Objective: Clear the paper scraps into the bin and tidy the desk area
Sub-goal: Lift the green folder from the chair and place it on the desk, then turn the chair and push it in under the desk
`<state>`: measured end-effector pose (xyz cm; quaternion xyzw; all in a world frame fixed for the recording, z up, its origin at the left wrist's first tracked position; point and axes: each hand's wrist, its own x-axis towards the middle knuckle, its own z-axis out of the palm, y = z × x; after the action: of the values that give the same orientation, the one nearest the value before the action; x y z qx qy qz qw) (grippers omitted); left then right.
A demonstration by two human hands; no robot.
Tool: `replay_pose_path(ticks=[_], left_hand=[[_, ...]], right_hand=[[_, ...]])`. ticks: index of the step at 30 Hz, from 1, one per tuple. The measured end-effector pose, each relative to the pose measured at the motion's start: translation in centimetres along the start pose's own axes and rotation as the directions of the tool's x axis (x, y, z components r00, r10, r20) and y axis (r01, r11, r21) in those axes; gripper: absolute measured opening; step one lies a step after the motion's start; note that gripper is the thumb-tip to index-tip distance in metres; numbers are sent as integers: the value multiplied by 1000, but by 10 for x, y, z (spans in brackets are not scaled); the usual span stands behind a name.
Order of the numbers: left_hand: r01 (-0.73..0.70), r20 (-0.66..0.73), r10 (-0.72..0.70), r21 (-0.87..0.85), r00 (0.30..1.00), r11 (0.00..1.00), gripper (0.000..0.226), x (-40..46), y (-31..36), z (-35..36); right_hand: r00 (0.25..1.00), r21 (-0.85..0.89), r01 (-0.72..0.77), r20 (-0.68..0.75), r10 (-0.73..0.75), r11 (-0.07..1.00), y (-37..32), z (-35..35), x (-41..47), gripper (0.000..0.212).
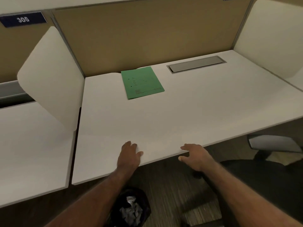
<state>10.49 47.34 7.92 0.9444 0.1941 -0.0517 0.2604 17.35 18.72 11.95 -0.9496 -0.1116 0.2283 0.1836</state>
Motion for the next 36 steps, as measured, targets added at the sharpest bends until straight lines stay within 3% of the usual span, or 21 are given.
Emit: replay_pose_path(ticks=[8, 19, 36], left_hand=[[-40, -1, 40, 23, 999, 999, 43, -37, 40, 32], [-114, 35, 110, 105, 993, 988, 54, -122, 154, 104], [-312, 129, 302, 66, 945, 948, 54, -292, 330, 217]], right_hand=[[999, -10, -15, -40, 15, 1000, 57, -3, -56, 69], [989, -48, -78, -131, 71, 996, 202, -22, -162, 73], [953, -52, -233, -211, 218, 971, 398, -51, -350, 72]])
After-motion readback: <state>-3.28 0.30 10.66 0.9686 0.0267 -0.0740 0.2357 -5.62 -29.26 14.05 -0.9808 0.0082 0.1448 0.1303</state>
